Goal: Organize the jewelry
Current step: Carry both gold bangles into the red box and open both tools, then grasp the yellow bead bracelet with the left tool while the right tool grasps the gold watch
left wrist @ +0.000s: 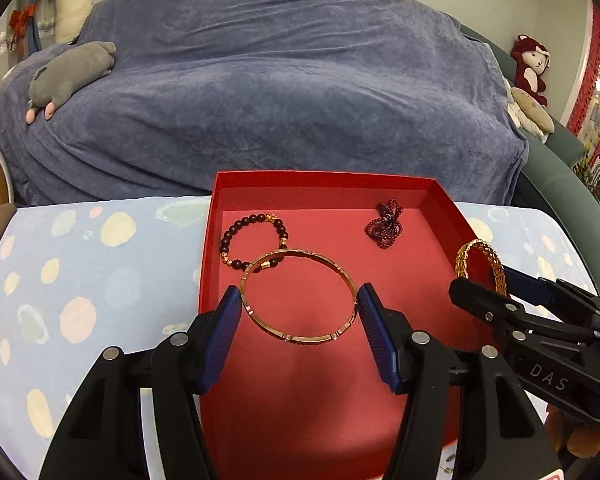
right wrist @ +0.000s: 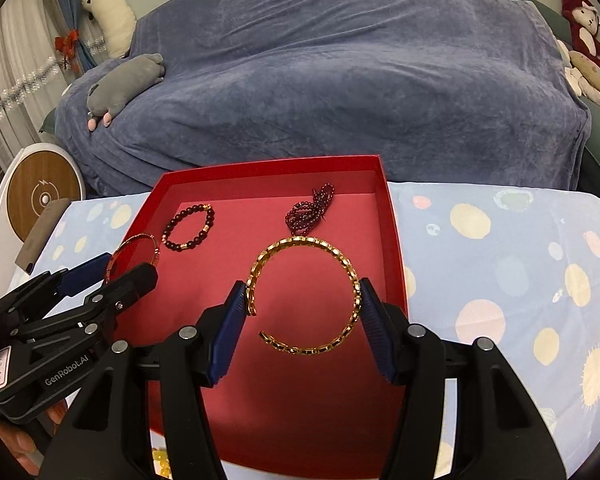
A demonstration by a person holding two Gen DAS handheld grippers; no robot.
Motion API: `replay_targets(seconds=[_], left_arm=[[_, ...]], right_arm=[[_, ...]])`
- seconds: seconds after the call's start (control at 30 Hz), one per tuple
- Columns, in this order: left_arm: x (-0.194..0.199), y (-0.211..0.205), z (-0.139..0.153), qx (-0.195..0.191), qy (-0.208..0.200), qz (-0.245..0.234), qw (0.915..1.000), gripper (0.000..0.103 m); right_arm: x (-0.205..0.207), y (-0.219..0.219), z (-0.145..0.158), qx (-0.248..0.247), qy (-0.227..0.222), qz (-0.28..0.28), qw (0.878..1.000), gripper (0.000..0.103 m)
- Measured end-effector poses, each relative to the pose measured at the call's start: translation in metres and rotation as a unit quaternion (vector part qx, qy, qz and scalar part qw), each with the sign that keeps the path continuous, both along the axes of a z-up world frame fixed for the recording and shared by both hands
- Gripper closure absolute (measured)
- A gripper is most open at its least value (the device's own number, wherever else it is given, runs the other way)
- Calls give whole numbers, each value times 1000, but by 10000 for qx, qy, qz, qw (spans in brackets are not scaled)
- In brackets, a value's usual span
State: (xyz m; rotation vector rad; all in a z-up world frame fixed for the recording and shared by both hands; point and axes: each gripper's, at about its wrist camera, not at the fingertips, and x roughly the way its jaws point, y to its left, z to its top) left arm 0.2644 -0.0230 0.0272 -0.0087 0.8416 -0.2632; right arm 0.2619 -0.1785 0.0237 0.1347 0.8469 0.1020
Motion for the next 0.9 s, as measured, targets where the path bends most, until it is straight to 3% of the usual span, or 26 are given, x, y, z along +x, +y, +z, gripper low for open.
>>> replay_targets(seconds=[0.2,0.3,0.4,0.9], left_arm=[[16,-7,-13,113,163,-31,9998,46],[20,-3,-16,132,215,86,9996,44],[17,4,-12,116,141,167,9997,40],[-84,47,29,86,-5,153,9998,37]], right_arm=[[19,5,-11,-124,108,129,9998,49],[19,4,-11,-155,81,97,9998,40],[14,0,-6,-98,23,79,9999,39],[-110,-16,28,-227,-147,-28,9996,39]])
